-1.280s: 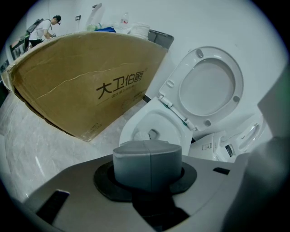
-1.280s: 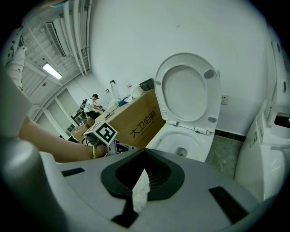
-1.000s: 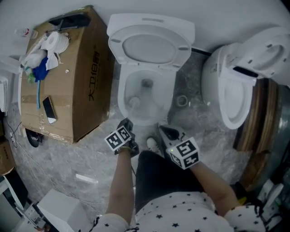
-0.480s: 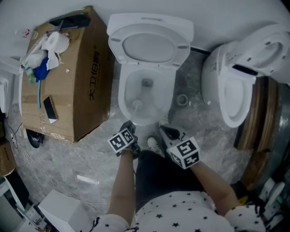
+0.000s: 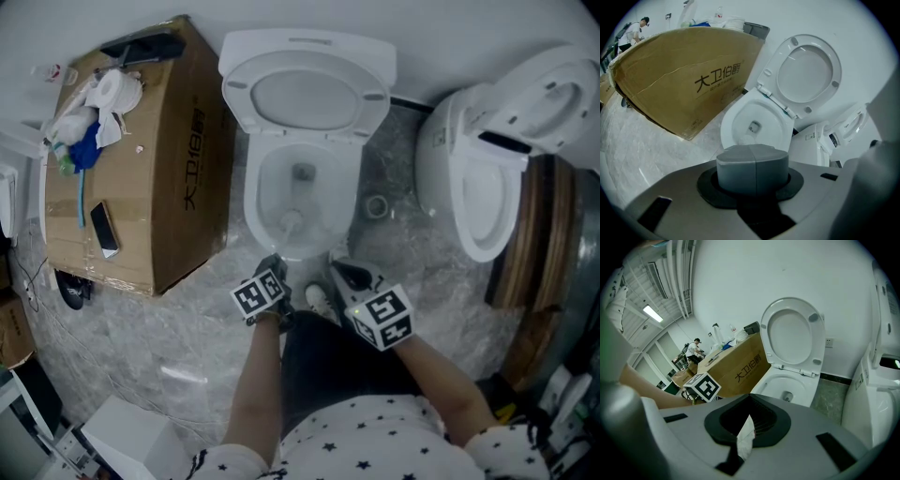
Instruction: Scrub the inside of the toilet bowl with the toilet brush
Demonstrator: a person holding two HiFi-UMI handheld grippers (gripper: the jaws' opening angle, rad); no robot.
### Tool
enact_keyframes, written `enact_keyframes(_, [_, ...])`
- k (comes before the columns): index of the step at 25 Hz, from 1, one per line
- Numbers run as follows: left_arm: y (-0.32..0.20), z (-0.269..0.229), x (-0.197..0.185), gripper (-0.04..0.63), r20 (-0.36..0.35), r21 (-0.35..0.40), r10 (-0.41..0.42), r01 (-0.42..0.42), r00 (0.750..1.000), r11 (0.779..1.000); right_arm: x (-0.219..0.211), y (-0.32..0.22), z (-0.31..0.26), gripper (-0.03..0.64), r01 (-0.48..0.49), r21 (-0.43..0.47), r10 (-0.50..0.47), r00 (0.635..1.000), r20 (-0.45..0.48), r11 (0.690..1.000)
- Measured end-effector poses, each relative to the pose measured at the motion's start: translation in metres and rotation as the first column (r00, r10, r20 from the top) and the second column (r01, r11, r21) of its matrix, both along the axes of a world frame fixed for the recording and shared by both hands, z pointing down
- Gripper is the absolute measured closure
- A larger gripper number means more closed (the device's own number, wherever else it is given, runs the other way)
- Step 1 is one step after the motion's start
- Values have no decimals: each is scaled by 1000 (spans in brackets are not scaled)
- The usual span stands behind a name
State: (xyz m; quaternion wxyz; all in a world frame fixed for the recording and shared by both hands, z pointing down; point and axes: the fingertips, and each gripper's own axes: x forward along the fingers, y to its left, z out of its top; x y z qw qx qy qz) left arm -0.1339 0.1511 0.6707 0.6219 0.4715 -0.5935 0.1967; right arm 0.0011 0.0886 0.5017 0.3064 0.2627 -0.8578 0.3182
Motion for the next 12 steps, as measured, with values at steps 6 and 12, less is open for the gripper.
enact_keyframes(6, [-1,2,12,439,-12,-9,37,-37,999,999,2,-1,0,611,-11,1,11,1000,1,1000])
enact_keyframes(12, [-4,3,23,439,-22,-8,69,-69,997,998,6,-3,0,611,-25,1,25,1000,0,1000])
